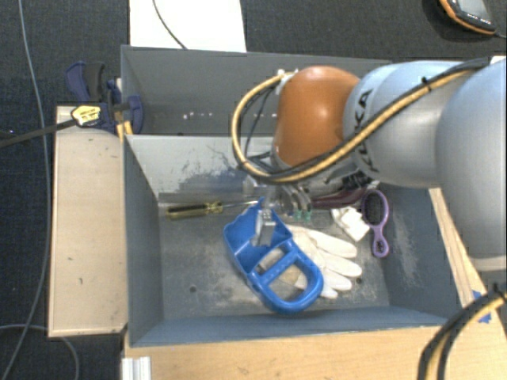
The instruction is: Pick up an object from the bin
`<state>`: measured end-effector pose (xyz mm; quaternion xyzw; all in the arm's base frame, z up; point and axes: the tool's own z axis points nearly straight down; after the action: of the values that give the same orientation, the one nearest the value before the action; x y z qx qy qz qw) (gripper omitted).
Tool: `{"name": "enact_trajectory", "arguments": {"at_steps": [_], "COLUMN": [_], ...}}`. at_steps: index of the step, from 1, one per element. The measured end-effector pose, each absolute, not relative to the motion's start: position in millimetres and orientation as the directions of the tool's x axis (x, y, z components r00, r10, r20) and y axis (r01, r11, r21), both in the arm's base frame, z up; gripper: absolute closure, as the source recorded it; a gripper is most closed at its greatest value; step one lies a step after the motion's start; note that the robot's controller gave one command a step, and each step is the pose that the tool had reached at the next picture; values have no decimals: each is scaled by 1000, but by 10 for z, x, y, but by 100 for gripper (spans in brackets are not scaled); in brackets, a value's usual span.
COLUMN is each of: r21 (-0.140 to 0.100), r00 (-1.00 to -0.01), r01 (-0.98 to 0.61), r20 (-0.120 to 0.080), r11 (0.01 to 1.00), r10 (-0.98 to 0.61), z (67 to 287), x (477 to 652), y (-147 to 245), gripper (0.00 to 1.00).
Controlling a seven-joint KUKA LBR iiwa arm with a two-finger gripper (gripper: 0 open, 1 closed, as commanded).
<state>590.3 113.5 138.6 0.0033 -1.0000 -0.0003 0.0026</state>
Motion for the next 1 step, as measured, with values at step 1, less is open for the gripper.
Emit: {"name": "enact_trajectory", "arguments": {"at_steps": [1], "r21": [2], "r00": [-1000], "r01": [-2], "r20": [-3], "r11": [1000], "r10": [-2], "z": [1431], "x": [5924], "y": [1129], "gripper": [0]}}
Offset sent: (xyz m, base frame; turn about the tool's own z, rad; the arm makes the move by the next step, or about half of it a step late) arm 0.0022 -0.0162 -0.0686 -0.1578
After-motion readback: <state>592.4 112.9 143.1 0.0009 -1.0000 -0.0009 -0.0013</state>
